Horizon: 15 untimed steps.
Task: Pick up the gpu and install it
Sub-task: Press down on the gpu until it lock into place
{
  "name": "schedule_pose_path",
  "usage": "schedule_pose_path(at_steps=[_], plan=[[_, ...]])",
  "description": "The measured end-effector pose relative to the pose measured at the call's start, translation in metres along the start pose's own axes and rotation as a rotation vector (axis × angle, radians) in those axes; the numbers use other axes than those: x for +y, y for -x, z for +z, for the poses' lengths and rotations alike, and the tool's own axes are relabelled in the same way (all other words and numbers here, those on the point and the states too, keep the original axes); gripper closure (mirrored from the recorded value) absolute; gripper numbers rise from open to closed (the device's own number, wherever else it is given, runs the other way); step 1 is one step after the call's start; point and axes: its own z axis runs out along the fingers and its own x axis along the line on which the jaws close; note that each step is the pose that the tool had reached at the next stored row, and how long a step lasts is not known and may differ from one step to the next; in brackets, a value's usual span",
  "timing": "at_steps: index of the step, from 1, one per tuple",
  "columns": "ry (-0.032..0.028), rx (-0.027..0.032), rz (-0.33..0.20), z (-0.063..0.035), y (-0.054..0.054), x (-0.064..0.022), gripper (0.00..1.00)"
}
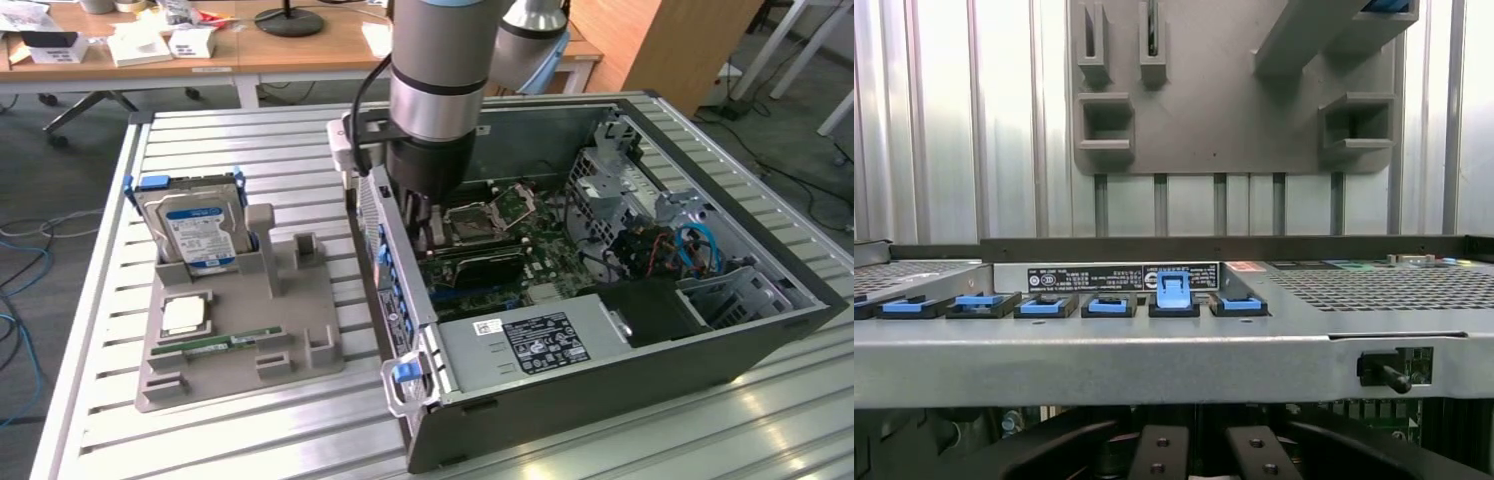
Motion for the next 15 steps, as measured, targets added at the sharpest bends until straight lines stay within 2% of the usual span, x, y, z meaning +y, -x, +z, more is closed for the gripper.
schedule_pose_path(at_steps=[6, 15], plan=[[0.0001, -0.0005, 0.000, 0.0000, 0.000, -0.0049, 0.89], [0.0001, -0.0017, 0.000, 0.0002, 0.001, -0.0181, 0.89]])
